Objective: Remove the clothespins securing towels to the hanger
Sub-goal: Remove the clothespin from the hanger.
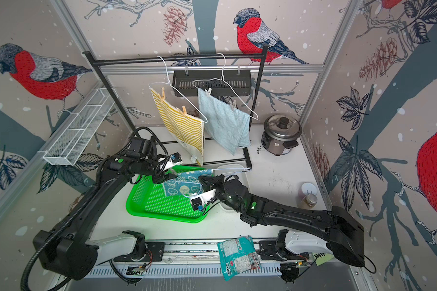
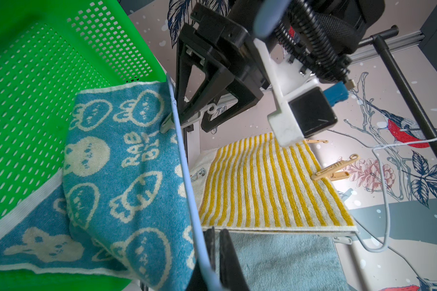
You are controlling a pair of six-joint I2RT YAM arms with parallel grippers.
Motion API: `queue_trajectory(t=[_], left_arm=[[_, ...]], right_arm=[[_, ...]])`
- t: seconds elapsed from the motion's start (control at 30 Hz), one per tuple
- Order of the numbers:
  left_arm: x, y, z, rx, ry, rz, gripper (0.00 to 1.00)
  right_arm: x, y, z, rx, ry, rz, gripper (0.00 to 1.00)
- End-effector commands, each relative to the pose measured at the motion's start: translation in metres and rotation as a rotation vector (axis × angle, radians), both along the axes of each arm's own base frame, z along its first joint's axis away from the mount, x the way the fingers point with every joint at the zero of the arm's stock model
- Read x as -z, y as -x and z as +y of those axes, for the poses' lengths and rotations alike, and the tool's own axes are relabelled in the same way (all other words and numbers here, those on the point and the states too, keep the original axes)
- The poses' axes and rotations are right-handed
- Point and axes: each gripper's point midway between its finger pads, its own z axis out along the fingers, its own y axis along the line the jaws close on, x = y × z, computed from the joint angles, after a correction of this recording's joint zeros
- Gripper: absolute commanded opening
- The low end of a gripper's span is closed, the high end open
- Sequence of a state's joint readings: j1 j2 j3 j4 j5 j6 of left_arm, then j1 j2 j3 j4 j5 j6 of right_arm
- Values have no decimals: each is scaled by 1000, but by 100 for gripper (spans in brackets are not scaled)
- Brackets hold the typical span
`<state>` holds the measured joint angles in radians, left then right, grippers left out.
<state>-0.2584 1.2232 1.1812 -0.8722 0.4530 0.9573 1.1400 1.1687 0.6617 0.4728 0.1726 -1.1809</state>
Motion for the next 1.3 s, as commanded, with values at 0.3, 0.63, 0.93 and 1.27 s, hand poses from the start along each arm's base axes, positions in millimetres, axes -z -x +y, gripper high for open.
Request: queue_trajectory(t=[0.3,0.63,0.93,1.27], left_arm=[[4,12,5,-7,-19,37,53],[3,14,6,-10,-23,26,41],[-1,14,3,2,-4,19,32],[-4,13,0,10,12,9,16]], right_arm=[[-13,-3,1,12,-56,-16,0],[-11,-2,2,12,-57,-10,0],[-10,-3,2,9,-60,-2,0],[-9,-2,3,6,-59,7,0]])
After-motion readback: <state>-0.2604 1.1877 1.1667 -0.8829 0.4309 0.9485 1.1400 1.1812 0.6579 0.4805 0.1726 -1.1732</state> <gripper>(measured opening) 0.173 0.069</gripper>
